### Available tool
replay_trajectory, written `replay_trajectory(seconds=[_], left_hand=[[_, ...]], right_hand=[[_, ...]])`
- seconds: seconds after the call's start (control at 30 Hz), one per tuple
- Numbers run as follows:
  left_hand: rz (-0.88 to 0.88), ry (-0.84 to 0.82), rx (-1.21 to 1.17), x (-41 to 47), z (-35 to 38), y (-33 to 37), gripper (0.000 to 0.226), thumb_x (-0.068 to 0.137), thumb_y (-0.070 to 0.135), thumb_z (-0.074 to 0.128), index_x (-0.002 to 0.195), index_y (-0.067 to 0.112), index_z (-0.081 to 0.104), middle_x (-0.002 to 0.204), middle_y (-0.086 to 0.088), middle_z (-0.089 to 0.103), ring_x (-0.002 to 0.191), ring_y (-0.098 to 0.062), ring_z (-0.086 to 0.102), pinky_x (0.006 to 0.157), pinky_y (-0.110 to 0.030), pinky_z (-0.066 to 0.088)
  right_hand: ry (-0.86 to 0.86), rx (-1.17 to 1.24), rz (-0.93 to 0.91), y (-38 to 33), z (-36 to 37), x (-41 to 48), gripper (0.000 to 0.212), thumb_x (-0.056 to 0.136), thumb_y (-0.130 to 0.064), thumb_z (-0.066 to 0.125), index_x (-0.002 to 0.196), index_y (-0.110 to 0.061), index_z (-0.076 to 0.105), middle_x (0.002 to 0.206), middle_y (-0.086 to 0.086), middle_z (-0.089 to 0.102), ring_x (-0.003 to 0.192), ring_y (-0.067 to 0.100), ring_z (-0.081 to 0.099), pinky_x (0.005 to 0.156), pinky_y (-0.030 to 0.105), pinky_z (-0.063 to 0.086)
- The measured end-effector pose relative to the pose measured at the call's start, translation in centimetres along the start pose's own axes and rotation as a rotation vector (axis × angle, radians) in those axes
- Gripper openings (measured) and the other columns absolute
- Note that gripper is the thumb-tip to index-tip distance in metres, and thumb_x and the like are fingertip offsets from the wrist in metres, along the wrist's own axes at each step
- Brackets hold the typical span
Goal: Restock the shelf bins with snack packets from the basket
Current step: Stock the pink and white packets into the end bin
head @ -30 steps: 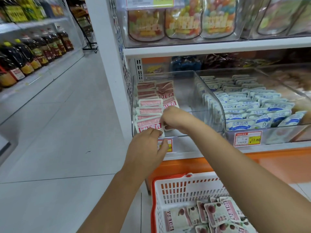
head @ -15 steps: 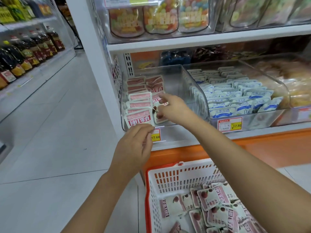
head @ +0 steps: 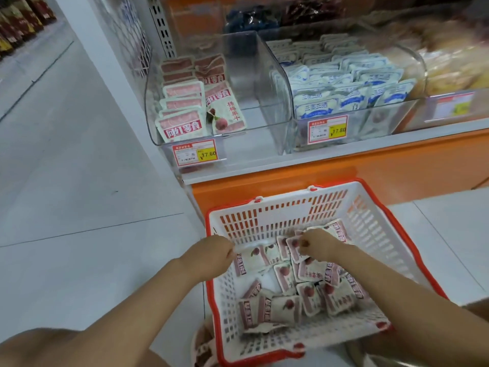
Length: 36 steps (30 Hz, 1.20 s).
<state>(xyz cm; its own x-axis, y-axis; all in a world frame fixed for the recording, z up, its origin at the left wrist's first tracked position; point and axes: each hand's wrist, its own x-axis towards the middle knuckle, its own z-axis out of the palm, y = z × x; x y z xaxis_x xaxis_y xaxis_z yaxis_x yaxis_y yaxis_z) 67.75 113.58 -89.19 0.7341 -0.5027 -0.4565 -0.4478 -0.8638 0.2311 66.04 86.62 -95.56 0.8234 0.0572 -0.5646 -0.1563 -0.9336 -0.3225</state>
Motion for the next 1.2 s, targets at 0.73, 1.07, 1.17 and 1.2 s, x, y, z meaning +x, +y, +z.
replay_trajectory(seconds=[0.73,1.07,1.17,1.2], left_hand=[[-0.125,-0.091,-0.091,1.4,-0.1,-1.1,0.030,0.097,0.021,0.042,0.080,0.003,0.059,0.072,-0.007,0.053,0.057,-0.012,0.044,0.057,-0.023,0.038],[0.048,0.419,-0.151,0.4,-7.4,1.4,0.023,0.098,0.030,0.046,0.102,0.019,0.067,0.101,0.011,0.065,0.085,-0.002,0.058,0.074,-0.017,0.048],[0.175,0.897,-0.207,-1.0,-10.4,1.4,0.025,0.097,0.027,0.045,0.099,0.016,0.067,0.098,0.007,0.065,0.086,0.002,0.051,0.075,-0.010,0.042],[0.204,1.024,-0.219,-1.5,-11.2,1.4,0.028,0.095,0.027,0.043,0.099,0.013,0.067,0.097,0.005,0.066,0.088,0.003,0.050,0.077,-0.007,0.039]], right_hand=[[-0.406,0.064,0.278,5.9,6.4,0.3,0.029,0.076,-0.028,0.079,0.091,-0.011,0.061,0.077,-0.005,0.057,0.064,0.006,0.055,0.057,0.016,0.047],[0.037,0.248,-0.251,-5.8,-9.8,-4.5,0.032,0.077,-0.029,0.077,0.106,-0.028,0.063,0.089,-0.010,0.067,0.066,-0.004,0.059,0.064,0.017,0.047],[0.208,0.443,-0.389,-7.8,-13.3,-7.2,0.018,0.077,-0.023,0.078,0.084,-0.028,0.061,0.073,-0.004,0.070,0.065,0.012,0.065,0.059,0.033,0.049],[0.250,0.527,-0.428,-8.5,-14.3,-8.0,0.019,0.076,-0.018,0.078,0.085,-0.023,0.062,0.073,-0.001,0.071,0.066,0.017,0.066,0.061,0.035,0.049]])
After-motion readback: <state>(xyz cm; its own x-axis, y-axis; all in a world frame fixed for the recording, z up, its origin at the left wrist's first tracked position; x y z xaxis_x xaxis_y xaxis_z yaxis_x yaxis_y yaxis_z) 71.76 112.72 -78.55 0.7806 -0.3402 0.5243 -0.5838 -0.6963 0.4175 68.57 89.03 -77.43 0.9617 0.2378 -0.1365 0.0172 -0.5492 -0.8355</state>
